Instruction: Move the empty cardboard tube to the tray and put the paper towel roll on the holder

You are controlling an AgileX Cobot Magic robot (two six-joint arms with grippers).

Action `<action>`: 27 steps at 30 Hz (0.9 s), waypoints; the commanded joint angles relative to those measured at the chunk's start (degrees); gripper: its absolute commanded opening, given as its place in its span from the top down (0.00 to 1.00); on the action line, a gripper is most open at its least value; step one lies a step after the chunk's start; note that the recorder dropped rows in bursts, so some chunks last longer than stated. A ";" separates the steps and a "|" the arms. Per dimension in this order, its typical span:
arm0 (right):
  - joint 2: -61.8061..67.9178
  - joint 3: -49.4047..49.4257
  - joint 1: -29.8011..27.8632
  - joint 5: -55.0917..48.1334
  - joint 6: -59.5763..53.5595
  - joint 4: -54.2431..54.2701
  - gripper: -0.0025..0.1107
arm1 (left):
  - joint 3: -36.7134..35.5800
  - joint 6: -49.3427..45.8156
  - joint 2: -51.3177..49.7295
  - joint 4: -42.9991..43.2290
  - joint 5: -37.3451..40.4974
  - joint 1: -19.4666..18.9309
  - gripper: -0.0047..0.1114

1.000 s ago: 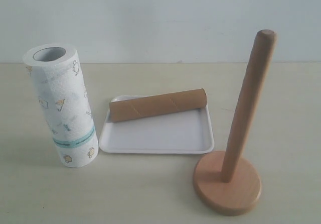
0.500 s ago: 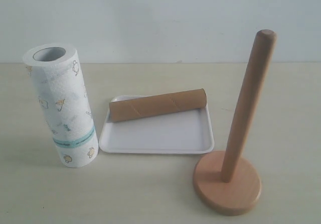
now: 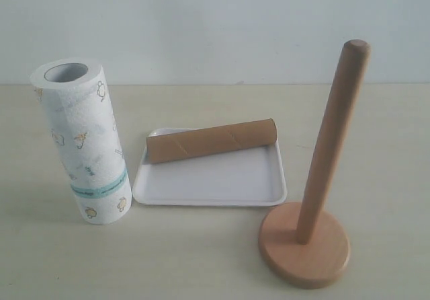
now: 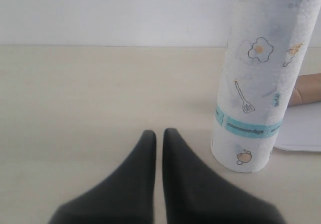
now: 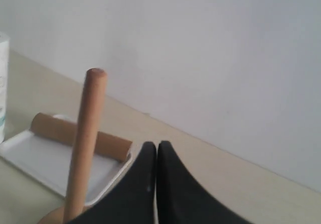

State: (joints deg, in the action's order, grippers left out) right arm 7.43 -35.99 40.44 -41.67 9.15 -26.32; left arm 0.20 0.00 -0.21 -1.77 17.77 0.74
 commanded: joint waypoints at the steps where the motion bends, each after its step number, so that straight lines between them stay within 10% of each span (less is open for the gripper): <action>1: -6.04 0.02 -10.61 1.66 5.00 1.61 0.98 | -0.20 0.00 0.21 0.07 -0.14 -0.12 0.92; 10: -7.43 0.74 -29.63 1.81 6.84 8.04 0.98 | -0.20 0.00 0.21 0.07 -0.14 -0.12 0.92; 27: -7.43 24.48 -30.09 17.78 5.38 11.65 0.98 | -0.20 0.00 0.21 0.07 -0.25 -0.12 0.92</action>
State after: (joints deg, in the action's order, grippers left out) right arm 0.33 -15.44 10.72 -25.92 15.61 -15.79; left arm 0.20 0.00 -0.21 -1.77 17.77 0.74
